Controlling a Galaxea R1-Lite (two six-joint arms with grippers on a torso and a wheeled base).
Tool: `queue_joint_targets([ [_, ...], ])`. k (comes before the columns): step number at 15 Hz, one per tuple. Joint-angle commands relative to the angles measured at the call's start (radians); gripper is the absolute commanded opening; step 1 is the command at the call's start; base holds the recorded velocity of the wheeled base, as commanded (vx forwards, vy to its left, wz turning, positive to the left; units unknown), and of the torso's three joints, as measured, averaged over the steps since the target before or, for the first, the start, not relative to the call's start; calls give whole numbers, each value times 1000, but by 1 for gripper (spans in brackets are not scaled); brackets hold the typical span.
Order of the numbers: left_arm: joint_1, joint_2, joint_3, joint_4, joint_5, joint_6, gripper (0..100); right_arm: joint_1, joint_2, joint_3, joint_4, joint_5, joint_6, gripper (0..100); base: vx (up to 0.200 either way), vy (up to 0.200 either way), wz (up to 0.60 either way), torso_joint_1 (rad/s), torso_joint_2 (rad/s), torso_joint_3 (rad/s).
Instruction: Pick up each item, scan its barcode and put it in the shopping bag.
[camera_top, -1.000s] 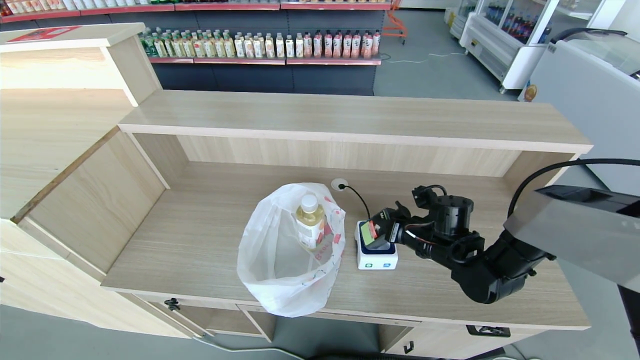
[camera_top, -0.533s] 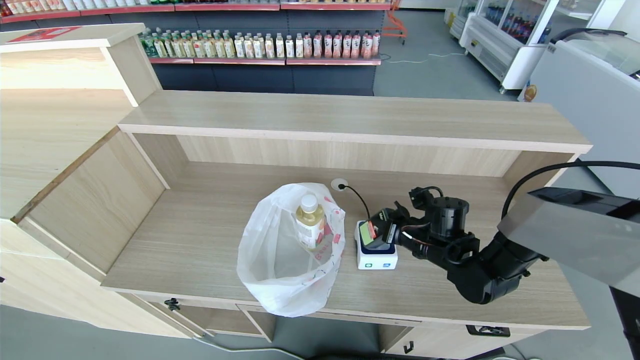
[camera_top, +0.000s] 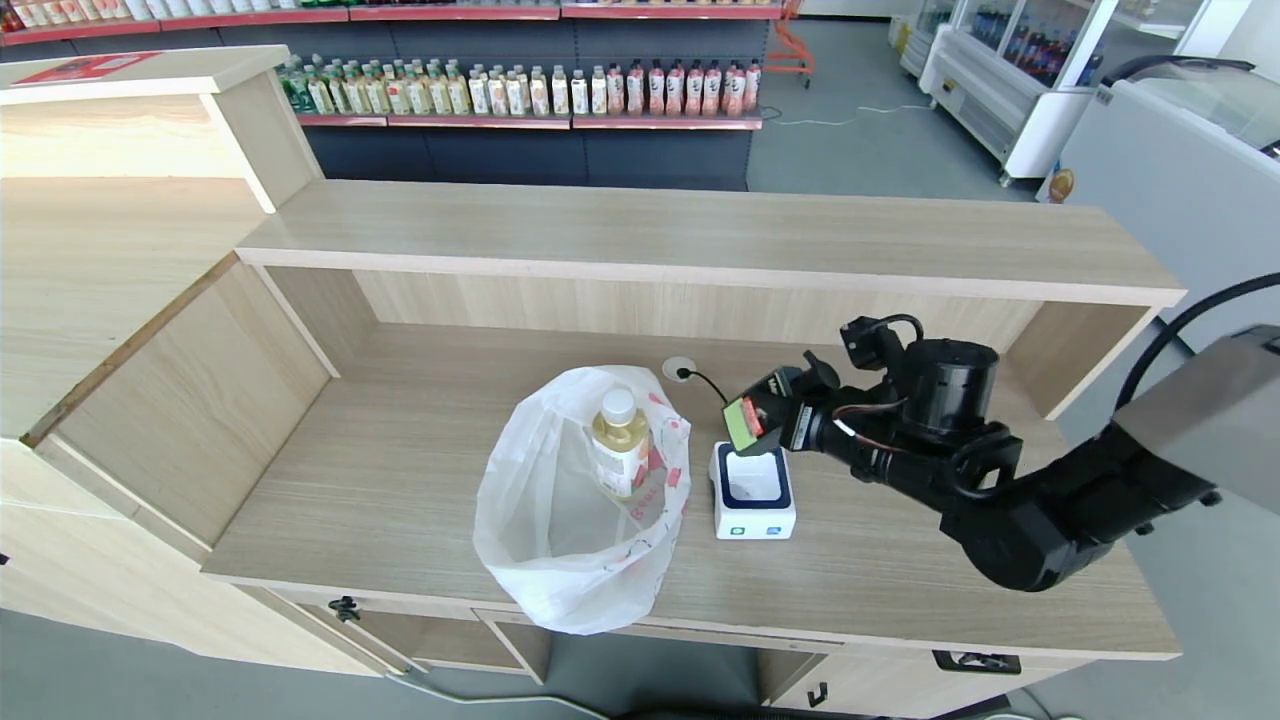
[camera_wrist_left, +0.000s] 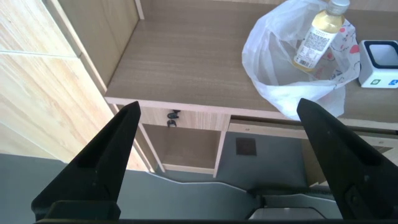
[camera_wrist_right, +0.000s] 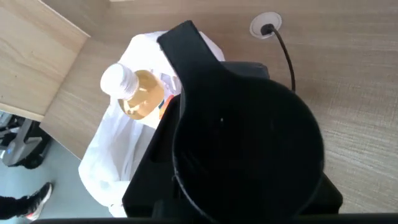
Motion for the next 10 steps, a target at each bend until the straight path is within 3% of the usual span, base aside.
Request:
queue_joint_targets([
  [1, 0, 0, 0, 0, 0, 0, 100, 29, -208, 110, 66, 4, -34, 0, 0, 0, 0, 0, 0, 0],
  [2, 0, 0, 0, 0, 0, 0, 100, 30, -217, 151, 63, 4, -55, 0, 0, 0, 0, 0, 0, 0],
  [10, 0, 0, 0, 0, 0, 1, 100, 82, -152, 159, 83, 6, -72, 0, 0, 200, 0, 7, 4, 2],
])
